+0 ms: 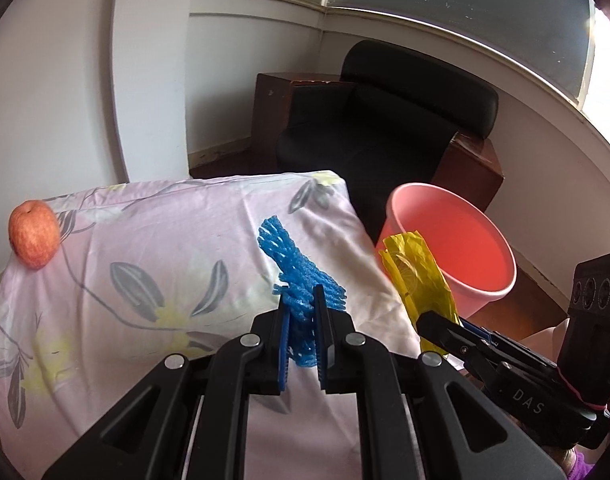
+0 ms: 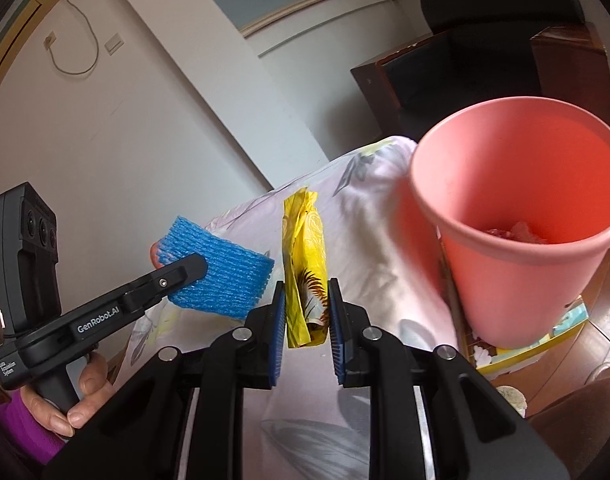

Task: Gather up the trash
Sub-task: 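Carry the blue net and yellow wrapper over the pink bucket with both grippers, then open both grippers over the bucket to drop the net and wrapper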

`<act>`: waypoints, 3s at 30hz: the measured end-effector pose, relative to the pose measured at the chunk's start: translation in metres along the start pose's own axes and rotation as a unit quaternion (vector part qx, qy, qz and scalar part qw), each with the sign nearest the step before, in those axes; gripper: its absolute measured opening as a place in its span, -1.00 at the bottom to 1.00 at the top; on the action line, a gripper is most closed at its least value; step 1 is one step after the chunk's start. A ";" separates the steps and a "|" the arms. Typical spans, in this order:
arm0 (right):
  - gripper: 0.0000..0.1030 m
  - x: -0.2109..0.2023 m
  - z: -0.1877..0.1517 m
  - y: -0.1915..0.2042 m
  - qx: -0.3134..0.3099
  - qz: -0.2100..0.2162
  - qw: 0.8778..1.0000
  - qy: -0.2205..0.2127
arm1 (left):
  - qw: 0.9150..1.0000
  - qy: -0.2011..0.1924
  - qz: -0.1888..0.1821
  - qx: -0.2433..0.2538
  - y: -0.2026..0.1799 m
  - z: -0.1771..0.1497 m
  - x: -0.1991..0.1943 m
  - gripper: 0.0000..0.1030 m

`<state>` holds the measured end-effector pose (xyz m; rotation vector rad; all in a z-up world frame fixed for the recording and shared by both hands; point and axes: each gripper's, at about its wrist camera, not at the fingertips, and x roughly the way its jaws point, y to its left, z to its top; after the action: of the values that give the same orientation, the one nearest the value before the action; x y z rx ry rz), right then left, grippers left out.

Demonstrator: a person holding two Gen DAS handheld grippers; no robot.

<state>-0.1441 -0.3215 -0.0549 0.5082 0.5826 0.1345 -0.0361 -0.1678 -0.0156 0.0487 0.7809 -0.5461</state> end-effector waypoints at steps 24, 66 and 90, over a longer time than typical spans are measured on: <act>-0.61 -0.044 0.036 -0.056 0.025 -0.075 0.994 -0.070 | 0.996 -0.018 -0.066 0.054 -0.089 0.036 0.024 -0.82; -0.61 -0.041 0.048 -0.124 0.071 -0.161 0.982 -0.071 | 0.993 0.011 -0.078 0.093 -0.148 0.046 0.099 -0.82; -0.51 -0.030 0.060 -0.128 0.077 -0.172 0.981 -0.051 | 0.992 0.020 -0.079 0.092 -0.147 0.044 0.103 -0.06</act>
<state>-0.1386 -0.4653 -0.0605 0.5527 0.5741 -0.2652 -0.0190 -0.3511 -0.0315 0.1710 0.7760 -0.7682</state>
